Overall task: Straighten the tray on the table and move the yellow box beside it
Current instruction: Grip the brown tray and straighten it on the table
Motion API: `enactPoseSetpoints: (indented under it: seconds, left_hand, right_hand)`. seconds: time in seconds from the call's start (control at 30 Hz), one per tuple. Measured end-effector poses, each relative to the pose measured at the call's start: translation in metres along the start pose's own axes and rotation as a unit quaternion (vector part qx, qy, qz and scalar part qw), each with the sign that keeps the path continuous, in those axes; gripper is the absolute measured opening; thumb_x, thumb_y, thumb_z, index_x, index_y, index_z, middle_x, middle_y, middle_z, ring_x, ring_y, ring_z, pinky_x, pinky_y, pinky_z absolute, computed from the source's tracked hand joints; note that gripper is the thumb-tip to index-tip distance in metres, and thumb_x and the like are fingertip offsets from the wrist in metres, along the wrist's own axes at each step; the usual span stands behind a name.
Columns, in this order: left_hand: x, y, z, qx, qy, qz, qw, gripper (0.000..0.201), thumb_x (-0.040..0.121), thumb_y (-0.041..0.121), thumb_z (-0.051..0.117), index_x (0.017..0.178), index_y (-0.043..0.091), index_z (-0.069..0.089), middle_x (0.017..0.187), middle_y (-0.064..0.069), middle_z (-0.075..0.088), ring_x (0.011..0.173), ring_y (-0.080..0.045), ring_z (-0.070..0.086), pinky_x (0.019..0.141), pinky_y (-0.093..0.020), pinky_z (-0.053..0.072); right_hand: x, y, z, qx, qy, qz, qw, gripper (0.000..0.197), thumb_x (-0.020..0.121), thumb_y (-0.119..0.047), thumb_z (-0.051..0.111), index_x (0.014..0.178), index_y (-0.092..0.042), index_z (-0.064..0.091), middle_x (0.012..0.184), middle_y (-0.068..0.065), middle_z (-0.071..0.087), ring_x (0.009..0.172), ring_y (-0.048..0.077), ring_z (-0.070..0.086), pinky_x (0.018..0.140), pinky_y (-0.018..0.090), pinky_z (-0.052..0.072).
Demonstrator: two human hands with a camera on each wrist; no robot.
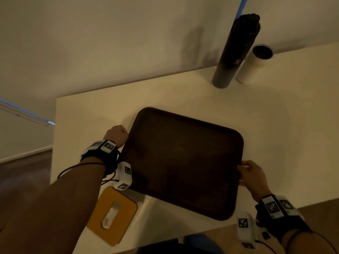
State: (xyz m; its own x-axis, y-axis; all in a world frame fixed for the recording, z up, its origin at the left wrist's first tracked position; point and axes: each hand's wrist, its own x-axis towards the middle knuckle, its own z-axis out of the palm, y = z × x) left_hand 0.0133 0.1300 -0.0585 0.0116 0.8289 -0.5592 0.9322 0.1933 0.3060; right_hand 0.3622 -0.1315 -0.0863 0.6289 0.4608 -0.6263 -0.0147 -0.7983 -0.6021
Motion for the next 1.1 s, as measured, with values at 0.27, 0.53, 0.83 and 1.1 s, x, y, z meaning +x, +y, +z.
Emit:
enactPoseSetpoints:
  seconds: [0.27,0.53,0.83,1.1]
  left_hand:
    - [0.020,-0.003,0.000,-0.038,0.009,-0.029,0.999,0.021,0.083,0.012,0.054,0.101,0.008,0.064,0.108,-0.022,0.069,0.098,-0.041,0.066,0.089,-0.048,0.056]
    - [0.038,-0.018,-0.008,-0.085,0.044,-0.063,0.993,0.024,0.080,0.013,0.052,0.102,0.012,0.063,0.103,-0.019,0.070,0.089,-0.040,0.068,0.083,-0.046,0.057]
    - [0.069,-0.021,-0.020,-0.126,0.063,-0.083,0.986,0.025,0.078,0.015,0.053,0.100,0.015,0.063,0.100,-0.018,0.071,0.084,-0.040,0.071,0.082,-0.050,0.059]
    - [0.102,-0.012,-0.032,-0.137,0.080,-0.076,0.984,0.027,0.077,0.015,0.056,0.102,0.015,0.065,0.103,-0.020,0.071,0.088,-0.042,0.070,0.083,-0.050,0.060]
  right_hand:
    - [0.022,-0.038,0.015,0.023,0.049,-0.028,0.998,0.029,0.089,-0.012,0.054,0.116,-0.013,0.063,0.098,0.010,0.071,0.078,0.024,0.066,0.064,0.036,0.055]
    - [0.055,-0.109,0.044,-0.004,0.072,-0.100,0.992,0.036,0.091,-0.005,0.049,0.125,-0.008,0.061,0.123,0.015,0.066,0.110,0.032,0.061,0.089,0.033,0.047]
    - [0.095,-0.169,0.062,-0.090,0.026,-0.157,0.983,0.039,0.092,-0.011,0.048,0.129,-0.009,0.061,0.132,0.013,0.062,0.120,0.031,0.057,0.099,0.032,0.041]
    - [0.121,-0.201,0.072,-0.129,0.011,-0.163,0.978,0.044,0.091,-0.011,0.048,0.134,-0.011,0.056,0.136,0.012,0.059,0.123,0.032,0.055,0.100,0.035,0.041]
